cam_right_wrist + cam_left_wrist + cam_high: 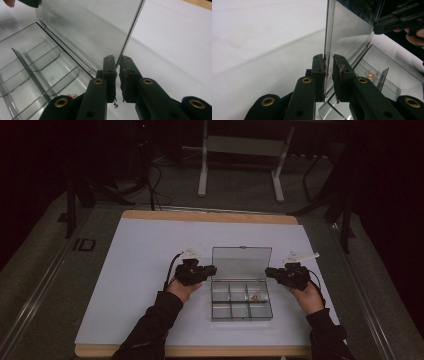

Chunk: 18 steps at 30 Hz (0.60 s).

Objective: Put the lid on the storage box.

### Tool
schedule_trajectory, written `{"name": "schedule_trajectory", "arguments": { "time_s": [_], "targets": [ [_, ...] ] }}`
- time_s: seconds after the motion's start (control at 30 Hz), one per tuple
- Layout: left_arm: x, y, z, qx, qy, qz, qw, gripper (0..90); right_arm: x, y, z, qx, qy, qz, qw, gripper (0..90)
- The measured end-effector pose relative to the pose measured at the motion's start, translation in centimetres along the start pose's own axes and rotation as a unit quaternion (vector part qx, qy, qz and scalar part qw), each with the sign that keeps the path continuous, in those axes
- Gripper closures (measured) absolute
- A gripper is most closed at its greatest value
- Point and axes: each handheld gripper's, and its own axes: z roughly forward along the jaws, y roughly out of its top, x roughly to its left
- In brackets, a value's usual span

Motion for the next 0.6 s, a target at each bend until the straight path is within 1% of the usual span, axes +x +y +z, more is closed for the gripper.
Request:
{"name": "schedule_trajectory", "arguments": {
  "time_s": [0.2, 0.3, 0.33, 0.4, 0.43, 0.5, 0.53, 0.6],
  "targets": [
    [-0.35, -0.13, -0.36, 0.001, 0.003, 0.019, 0.9998, 80.7, 0.16, -0.06, -0.33, -0.002, 0.001, -0.006, 1.0000, 84.3],
    [-0.34, -0.19, -0.51, 0.003, 0.003, 0.023, 0.9997, 81.3, 0.18, -0.14, -0.54, -0.004, 0.001, -0.007, 1.0000, 85.0],
    [-0.26, -0.27, -0.64, 0.005, 0.004, 0.022, 0.9997, 82.1, 0.12, -0.18, -0.70, -0.007, 0.005, -0.007, 0.9999, 86.4],
    [-0.21, -0.33, -0.70, 0.005, 0.004, 0.021, 0.9998, 82.5, 0.18, -0.17, -0.84, -0.011, 0.014, -0.008, 0.9998, 86.4],
    [-0.26, -0.44, -0.84, 0.004, 0.003, 0.028, 0.9996, 82.7, 0.28, -0.13, -0.87, -0.010, 0.017, -0.011, 0.9997, 86.4],
    [-0.37, -0.48, -0.89, 0.002, 0.004, 0.038, 0.9993, 82.8, 0.49, -0.01, -0.82, -0.008, 0.015, -0.018, 0.9997, 86.3],
    [-0.42, -0.50, -0.92, 0.003, 0.006, 0.043, 0.9991, 83.1, 0.54, 0.04, -0.76, -0.005, 0.011, -0.019, 0.9997, 86.2],
    [-0.53, -0.56, -0.92, 0.002, 0.014, 0.057, 0.9983, 83.5, 0.49, 0.07, -0.61, -0.004, 0.006, -0.019, 0.9998, 86.1]
  ]
}}
